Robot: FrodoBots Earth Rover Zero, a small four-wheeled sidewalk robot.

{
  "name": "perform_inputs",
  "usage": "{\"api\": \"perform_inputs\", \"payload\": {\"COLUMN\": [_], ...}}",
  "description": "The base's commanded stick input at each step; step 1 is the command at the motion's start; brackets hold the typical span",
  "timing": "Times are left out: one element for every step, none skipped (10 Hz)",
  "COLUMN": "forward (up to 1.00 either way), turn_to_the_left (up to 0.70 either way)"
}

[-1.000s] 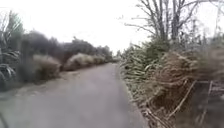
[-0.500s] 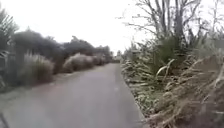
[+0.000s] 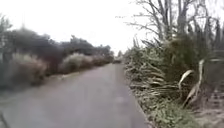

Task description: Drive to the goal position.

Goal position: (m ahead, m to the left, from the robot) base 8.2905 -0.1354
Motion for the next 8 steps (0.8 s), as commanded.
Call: {"api": "perform_inputs", "payload": {"forward": [1.0,1.0,1.0,1.0,1.0,1.0,1.0,1.0], "turn_to_the_left": [0.0,0.0,0.0,0.0,0.0,0.0,0.0,0.0]}}
